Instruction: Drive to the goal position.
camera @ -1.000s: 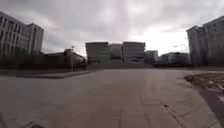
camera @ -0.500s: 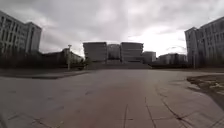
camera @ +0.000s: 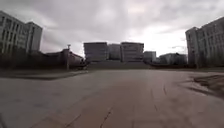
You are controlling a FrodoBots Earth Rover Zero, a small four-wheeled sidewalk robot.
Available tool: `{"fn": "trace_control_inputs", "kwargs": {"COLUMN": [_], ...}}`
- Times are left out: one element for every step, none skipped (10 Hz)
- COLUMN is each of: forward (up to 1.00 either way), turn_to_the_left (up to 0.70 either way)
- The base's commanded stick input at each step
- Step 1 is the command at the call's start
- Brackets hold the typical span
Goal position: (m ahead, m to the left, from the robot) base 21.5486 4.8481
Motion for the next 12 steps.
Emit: {"fn": "trace_control_inputs", "kwargs": {"forward": [1.00,1.00,1.00,1.00,1.00,1.00,1.00,1.00,1.00,1.00,1.00,1.00], "turn_to_the_left": [0.00,0.00,0.00,0.00,-0.23,-0.34,-0.13,0.15,0.04,0.02,0.00,0.00]}}
